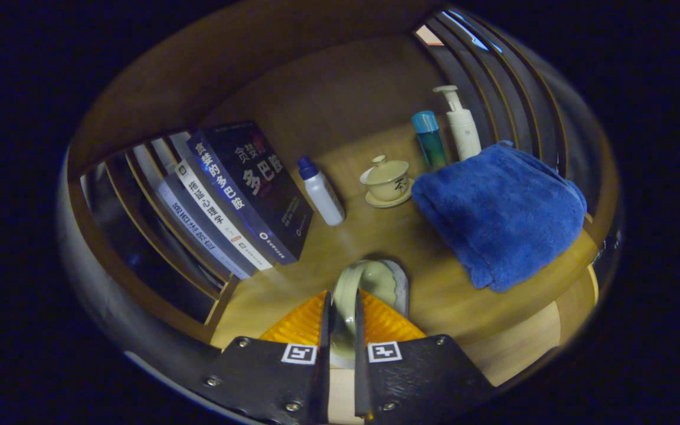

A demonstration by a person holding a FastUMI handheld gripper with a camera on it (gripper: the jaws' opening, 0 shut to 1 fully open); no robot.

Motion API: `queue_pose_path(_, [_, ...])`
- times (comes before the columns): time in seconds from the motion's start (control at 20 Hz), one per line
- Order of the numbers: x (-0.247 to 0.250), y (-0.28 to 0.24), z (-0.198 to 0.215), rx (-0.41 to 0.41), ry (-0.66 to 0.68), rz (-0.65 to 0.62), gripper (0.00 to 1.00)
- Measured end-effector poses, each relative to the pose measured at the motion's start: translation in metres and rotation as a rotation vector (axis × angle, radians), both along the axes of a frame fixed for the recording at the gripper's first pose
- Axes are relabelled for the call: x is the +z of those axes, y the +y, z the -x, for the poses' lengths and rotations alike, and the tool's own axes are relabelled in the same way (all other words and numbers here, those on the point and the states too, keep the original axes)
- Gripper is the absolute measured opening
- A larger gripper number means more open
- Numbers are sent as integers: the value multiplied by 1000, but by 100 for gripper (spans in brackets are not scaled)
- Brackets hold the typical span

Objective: Pull open the drawer, take out the items inside it, and place them on the countertop above the cabinet.

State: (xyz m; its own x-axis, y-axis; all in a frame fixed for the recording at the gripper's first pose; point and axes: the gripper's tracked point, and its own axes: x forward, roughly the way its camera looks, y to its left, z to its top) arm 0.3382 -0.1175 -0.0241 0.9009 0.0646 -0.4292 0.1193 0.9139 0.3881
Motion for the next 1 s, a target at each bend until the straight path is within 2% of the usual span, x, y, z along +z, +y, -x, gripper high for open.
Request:
queue_pose_path(0.55, [2,-15,-2,-9,-28,43,20])
queue_pose_path(0.7, [5,-7,2,44,-56,59,22])
queue_pose_path(0.8, [10,-7,8,59,-94,93,54])
queue_pose_path(0.95, [23,-15,34,26,-152,159,100])
queue_pose_path(1.0, [26,-12,44,20,-168,157,99])
